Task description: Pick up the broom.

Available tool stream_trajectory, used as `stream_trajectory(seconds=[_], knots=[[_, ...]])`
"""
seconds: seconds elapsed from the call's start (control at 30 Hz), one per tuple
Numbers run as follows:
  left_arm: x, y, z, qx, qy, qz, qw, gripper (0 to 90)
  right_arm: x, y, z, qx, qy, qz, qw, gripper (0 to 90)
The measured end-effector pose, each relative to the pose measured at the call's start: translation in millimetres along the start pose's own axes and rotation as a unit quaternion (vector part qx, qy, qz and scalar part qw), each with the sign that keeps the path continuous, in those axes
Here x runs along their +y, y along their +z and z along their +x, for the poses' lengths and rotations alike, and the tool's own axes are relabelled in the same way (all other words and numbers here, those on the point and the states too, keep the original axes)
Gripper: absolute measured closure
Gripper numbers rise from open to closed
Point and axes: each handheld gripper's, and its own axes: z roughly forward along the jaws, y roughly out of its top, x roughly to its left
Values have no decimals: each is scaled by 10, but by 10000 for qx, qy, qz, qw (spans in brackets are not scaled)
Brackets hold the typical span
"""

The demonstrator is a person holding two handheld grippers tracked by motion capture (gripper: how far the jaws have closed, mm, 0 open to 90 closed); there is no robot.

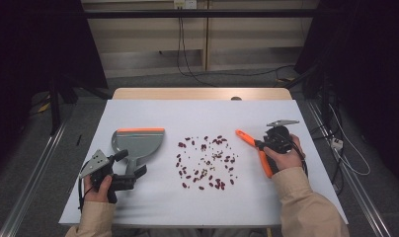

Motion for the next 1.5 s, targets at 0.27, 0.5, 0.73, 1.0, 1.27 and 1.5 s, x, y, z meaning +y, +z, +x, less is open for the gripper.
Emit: stream_trajectory(seconds=[0.27,0.5,0.73,1.0,1.27,1.5], knots=[[-4,-4,12,3,3,21,10000,26,10,96,-45,99,236,412,9988,621],[-6,4,9,-7,12,29,10000,25,67,146,-34,155,242,859,9959,685],[-6,3,7,-6,7,23,10000,25,113,205,28,-16,70,1239,9923,657],[-8,1,3,-5,37,40,10000,25,184,250,53,-147,162,1551,9877,679],[-8,4,3,-16,22,30,10000,25,214,263,51,-107,102,1638,9864,701],[-3,3,4,0,-12,-10,10000,25,205,179,34,-46,93,1264,9919,704]])
